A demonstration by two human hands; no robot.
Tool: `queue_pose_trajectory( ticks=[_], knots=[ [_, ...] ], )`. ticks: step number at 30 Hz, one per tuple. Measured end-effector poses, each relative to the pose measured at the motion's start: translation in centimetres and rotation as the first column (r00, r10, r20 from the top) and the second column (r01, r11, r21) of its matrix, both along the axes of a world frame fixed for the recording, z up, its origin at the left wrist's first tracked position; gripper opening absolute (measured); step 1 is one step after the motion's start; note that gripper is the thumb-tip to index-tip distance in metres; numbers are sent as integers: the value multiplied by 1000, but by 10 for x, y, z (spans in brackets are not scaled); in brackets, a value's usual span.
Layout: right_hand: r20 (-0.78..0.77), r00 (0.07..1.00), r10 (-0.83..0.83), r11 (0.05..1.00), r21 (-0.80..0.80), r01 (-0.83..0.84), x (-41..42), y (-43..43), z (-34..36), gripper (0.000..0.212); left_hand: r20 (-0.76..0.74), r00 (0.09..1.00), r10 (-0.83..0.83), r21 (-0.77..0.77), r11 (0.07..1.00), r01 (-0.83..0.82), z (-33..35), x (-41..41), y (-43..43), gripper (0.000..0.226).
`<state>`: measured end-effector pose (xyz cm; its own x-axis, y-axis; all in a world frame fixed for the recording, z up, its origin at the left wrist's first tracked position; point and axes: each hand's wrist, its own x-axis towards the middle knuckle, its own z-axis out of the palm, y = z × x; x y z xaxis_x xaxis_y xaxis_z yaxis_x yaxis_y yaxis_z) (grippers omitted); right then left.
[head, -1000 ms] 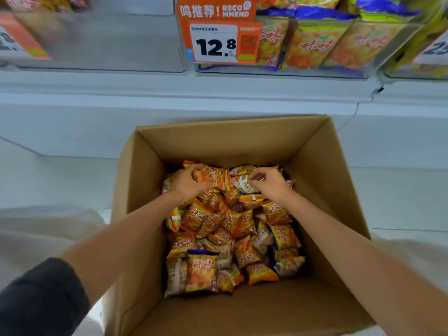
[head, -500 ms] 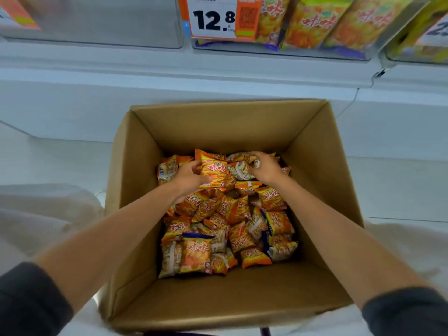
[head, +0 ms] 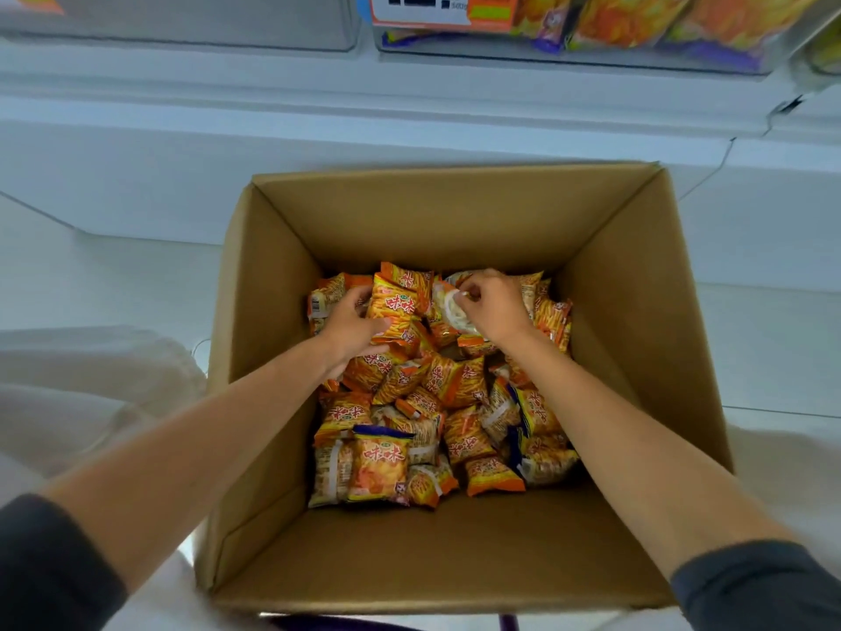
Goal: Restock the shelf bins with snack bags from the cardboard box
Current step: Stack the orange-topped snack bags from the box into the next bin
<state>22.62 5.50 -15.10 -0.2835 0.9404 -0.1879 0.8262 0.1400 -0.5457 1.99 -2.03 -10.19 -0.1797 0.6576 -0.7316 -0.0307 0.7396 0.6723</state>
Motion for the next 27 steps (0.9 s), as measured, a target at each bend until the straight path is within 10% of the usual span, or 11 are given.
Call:
queue_pose_trajectory(
  ticks=[9,22,27],
  knots=[
    [-357,931,-79,996,-74,56,-13,-11,83,36,200,979,-31,26,999,27,38,17,7,54],
    [-228,890,-395,838,-486,248,-63,-5,199,119,316,928,-199,258,959,118,135,16,6,45],
    [-441,784,-437,779,-622,84,-81,0,241,54,203,966,-157,301,949,91,156,-12,7,71]
  ],
)
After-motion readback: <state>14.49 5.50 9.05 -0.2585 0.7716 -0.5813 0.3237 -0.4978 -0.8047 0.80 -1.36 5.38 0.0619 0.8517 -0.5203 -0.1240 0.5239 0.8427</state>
